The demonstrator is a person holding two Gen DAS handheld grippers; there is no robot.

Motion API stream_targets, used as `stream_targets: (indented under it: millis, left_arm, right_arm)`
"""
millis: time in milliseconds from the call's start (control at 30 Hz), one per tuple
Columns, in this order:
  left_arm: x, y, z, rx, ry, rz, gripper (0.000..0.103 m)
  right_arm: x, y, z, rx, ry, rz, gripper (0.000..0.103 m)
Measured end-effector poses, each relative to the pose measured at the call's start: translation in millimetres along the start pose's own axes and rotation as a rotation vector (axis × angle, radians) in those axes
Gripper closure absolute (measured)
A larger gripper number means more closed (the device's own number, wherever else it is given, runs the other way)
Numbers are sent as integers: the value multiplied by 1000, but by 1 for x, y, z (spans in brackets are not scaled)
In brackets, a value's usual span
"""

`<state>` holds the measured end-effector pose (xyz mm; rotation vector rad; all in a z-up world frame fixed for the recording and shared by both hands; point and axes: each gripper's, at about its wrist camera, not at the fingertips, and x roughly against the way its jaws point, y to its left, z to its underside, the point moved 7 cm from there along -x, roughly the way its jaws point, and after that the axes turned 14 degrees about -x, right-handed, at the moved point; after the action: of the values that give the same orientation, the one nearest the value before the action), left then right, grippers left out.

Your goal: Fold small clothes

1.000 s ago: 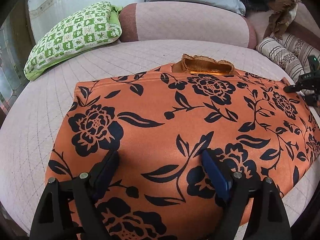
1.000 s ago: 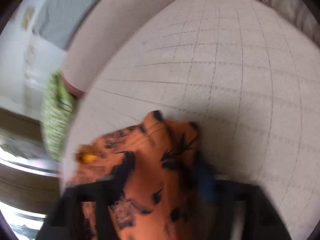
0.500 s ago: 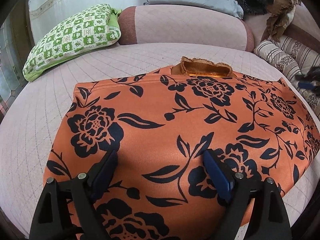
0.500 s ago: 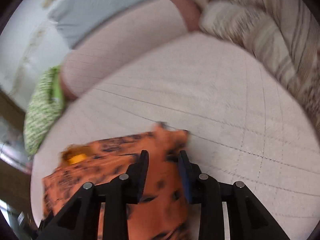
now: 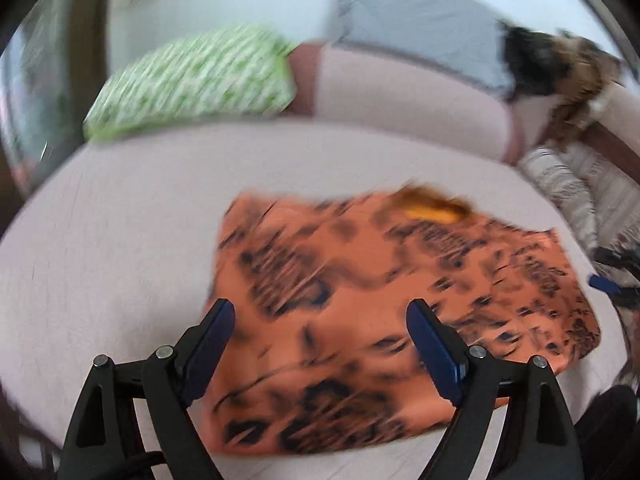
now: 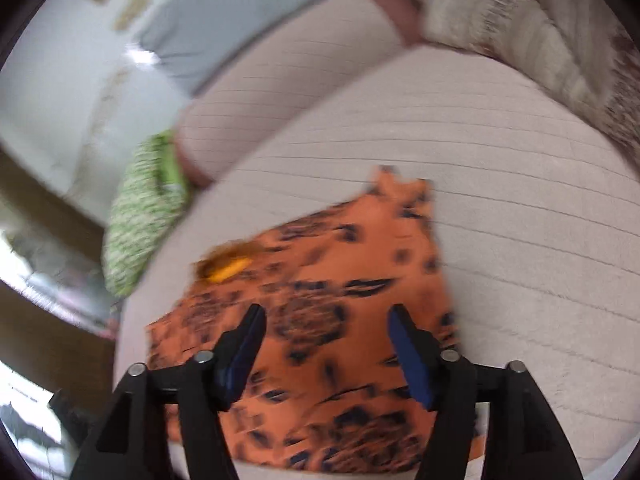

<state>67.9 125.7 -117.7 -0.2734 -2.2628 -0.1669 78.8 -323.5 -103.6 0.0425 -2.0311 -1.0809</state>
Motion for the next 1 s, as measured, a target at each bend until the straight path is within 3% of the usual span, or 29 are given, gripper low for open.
stream_targets:
  millis: [33,67,100,133,167,233,300,333,367,400,433,500,600,667,800,900,967,1000]
  left_arm:
    - [-14,7,14,15,86,-16,15]
    - [-30,15,30,19,187,-46,17]
    - [-35,19,37,42,212,-25,17]
    - [-26,24,33,79,170,-7,20]
    - [-18,27,29,107,152,8,22]
    - [10,36,16,177,35,55,22]
    - [21,44,17,195,2,48,22]
    - [16,47,24,207,35,55,22]
    - [7,48,33,218,88,72,39]
    - [-13,47,51,218,191,104,62]
    - [-19,49,58,227,202,118,73]
    - [-12,52,54,250,187,121,82]
    - [-10,53,54,243,210,82,77]
    - [-4,54,51,247,202,65,65]
    - [18,59,28,206,112,-9,63]
    - [16,59,14,171,85,-5,60]
    - [-5,57,16,155,124,14,60]
    - [-24,63,31,158,213,-9,62]
  right_arm:
    - [-3,-2,9,16,23,-18,28]
    - [-14,-14,17,30,55,21,28]
    - [-27,-34,21,4,91,101,31]
    - [-34,-50,22,-56,101,96,32]
    - [-27,-48,18,-70,63,67,32]
    - [-15,-41,17,-52,50,71,30]
    - [-16,-39,19,7,56,93,29]
    - [-16,-42,19,22,58,93,29]
    - [-22,-42,22,15,51,81,29]
    - [-20,-44,21,-10,39,58,29]
    - [-21,-45,21,-28,34,43,29]
    - [-17,-47,21,-53,26,4,29]
    - [-33,-38,30,-41,19,-14,29]
    - [-38,-35,30,-53,15,-38,29]
    - [-38,-37,28,-91,20,-91,28]
    - [-38,-38,26,-116,21,-115,28]
    - [-37,-39,25,-129,24,-127,28]
    - [-37,-39,25,-131,25,-131,28]
